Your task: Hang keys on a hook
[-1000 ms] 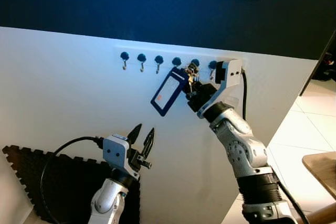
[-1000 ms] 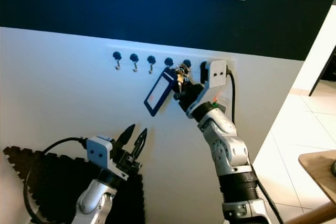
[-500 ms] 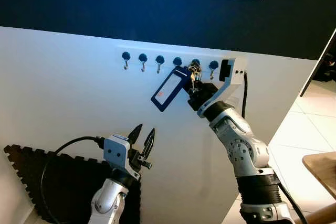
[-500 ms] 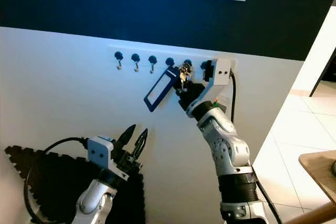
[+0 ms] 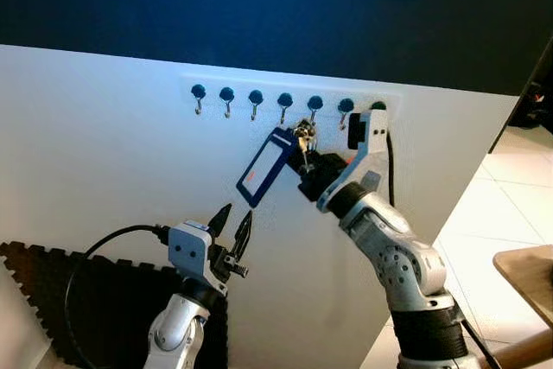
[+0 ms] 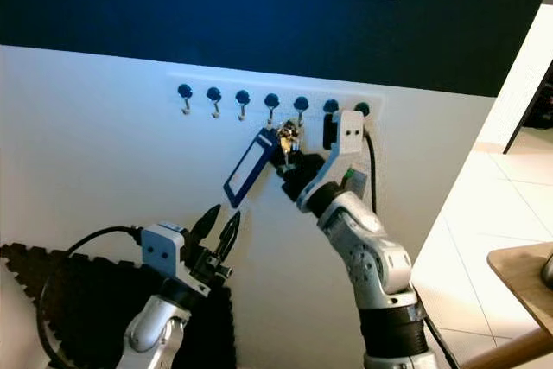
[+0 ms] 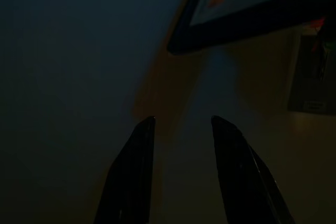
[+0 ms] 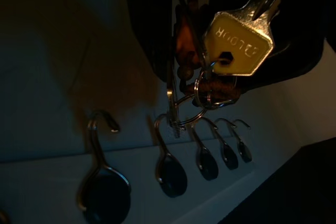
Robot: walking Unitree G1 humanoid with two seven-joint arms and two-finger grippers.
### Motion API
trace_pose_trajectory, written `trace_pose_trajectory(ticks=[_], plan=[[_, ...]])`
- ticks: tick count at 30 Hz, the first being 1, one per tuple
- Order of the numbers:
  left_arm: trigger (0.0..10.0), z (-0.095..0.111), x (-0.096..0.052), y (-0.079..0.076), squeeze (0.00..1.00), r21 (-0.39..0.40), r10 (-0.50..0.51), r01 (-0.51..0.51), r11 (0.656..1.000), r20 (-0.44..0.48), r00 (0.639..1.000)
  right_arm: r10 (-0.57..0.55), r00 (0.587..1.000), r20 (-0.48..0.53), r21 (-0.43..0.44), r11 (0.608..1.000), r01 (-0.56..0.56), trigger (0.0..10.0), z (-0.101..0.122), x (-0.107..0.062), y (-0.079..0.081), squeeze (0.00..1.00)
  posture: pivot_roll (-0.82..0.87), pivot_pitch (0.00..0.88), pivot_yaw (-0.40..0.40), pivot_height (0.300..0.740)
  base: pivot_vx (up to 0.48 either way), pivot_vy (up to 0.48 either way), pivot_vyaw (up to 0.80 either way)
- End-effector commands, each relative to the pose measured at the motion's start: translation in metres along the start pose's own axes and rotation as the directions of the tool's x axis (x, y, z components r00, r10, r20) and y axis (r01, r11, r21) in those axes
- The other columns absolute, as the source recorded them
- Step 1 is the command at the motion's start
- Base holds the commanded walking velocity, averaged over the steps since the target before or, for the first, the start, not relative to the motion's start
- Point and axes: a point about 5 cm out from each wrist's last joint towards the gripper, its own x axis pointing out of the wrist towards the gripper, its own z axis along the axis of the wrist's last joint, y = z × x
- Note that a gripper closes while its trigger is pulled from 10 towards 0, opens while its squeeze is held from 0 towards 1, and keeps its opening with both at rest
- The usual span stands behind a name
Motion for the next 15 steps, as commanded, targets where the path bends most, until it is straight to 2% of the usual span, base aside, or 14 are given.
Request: trace_pose_trajectory(ticks=[1, 6, 15], plan=[[10.0, 0.000, -0.001, -0.002, 0.00, 0.003, -0.005, 0.005, 1.000, -0.011, 1.000, 0.007, 1.000, 0.005, 0.014, 1.000, -0.007, 10.0, 0.001, -0.003, 0.002, 0.00, 0.05, 0.095, -0.059, 0.740, 0.000, 0.000, 0.00], [10.0, 0.000, -0.001, -0.002, 0.00, 0.002, -0.007, 0.007, 1.000, -0.010, 1.000, 0.017, 1.000, 0.011, 0.008, 1.000, -0.017, 10.0, 0.003, -0.005, 0.004, 0.00, 0.04, 0.093, -0.058, 0.740, 0.000, 0.000, 0.00], [10.0, 0.000, 0.000, -0.002, 0.00, 0.001, -0.003, 0.003, 1.000, -0.006, 1.000, 0.061, 0.993, 0.101, -0.024, 0.998, -0.059, 10.0, 0.020, -0.003, 0.009, 0.00, 0.04, 0.092, -0.060, 0.740, 0.000, 0.000, 0.00]])
